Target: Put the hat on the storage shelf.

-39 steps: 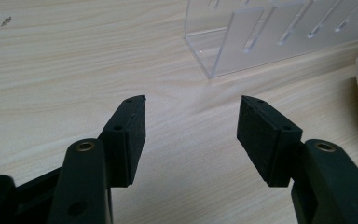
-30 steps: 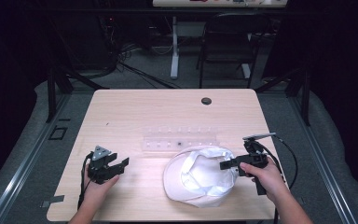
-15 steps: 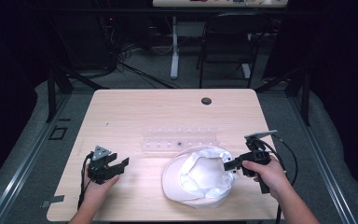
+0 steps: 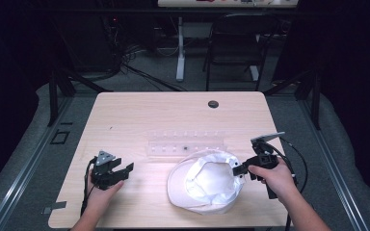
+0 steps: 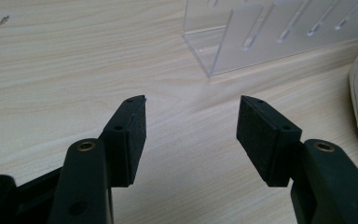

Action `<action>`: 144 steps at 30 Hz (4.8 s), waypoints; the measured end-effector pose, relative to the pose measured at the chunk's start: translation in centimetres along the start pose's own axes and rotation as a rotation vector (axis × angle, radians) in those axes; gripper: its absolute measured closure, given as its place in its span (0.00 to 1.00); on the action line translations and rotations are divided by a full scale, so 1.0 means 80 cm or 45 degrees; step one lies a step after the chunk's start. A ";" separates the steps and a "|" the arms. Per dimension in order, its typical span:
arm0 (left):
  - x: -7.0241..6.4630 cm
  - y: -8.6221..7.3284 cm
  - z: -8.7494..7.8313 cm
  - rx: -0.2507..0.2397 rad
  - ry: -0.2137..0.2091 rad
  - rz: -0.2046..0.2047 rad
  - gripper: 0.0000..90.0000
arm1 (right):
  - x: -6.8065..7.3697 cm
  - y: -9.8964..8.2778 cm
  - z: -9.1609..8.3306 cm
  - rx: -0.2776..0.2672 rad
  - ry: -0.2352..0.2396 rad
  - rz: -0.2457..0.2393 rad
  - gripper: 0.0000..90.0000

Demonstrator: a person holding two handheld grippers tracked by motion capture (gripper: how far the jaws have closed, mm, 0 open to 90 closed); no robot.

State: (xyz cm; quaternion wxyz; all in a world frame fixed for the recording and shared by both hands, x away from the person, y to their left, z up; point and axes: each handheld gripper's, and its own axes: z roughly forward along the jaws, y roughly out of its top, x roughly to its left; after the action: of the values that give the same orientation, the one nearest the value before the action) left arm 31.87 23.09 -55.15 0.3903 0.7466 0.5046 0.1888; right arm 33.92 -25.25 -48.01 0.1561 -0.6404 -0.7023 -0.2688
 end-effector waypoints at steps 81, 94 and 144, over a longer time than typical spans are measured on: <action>-0.082 0.011 -0.007 -0.036 -0.259 0.130 0.48 | 0.088 0.037 -0.094 -0.326 0.419 0.008 0.91; -0.114 0.023 -0.015 -0.074 -0.297 0.229 0.48 | 0.111 0.050 -0.106 -0.369 0.436 -0.019 0.91; -0.258 0.071 0.051 -0.074 -0.242 0.526 0.43 | 0.172 0.100 -0.107 -0.444 0.457 -0.005 0.91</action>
State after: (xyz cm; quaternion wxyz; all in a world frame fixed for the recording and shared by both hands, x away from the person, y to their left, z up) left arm 29.38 1.84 -51.00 0.4105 0.8370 0.2962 0.2080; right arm 38.93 -18.64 -31.95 0.1649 -0.5984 -0.6076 -0.4956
